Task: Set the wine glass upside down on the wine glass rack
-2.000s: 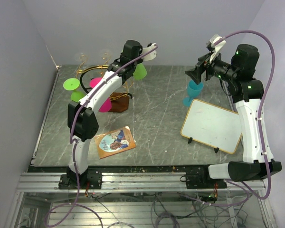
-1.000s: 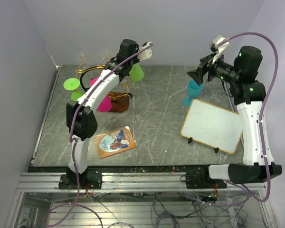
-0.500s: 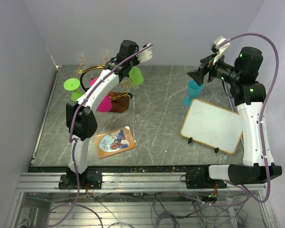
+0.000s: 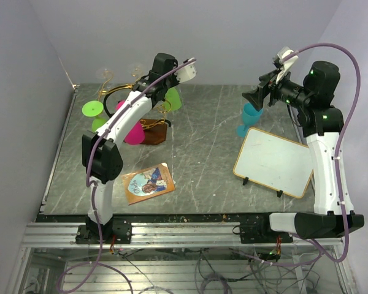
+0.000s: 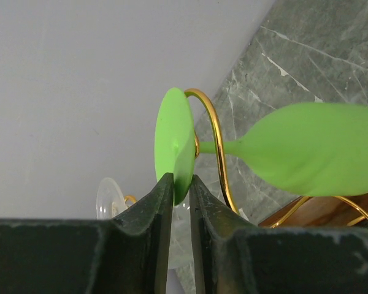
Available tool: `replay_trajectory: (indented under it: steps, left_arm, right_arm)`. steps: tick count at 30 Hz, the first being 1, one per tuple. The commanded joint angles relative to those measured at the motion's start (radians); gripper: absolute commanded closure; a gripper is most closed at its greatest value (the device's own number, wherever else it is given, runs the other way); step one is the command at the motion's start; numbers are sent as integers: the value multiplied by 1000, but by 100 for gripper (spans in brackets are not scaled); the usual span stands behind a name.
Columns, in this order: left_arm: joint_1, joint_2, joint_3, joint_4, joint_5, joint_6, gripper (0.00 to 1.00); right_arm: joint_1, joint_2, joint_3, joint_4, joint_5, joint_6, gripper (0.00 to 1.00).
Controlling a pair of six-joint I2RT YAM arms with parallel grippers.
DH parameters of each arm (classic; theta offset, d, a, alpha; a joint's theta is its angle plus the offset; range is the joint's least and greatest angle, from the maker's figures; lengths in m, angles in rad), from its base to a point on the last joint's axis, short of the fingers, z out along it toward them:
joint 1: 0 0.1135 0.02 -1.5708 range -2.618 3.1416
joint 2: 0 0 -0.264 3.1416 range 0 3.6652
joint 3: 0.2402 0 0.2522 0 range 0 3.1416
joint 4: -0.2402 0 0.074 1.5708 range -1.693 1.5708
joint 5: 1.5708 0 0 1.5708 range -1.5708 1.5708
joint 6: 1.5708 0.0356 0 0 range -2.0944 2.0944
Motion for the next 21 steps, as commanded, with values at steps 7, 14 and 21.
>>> replay_trajectory:
  steps: [7, 14, 21]
  left_arm:
    - [6, -96, -43, -1, 13, -4, 70]
    - [6, -149, -78, -40, 28, -15, 67]
    - [6, -230, -103, -107, 46, -43, 63]
  right_arm:
    - [-15, -22, -35, 36, -10, 12, 19]
    - [-26, -52, -81, 57, 1, 13, 18]
    - [-28, -94, -130, 75, 58, 5, 17]
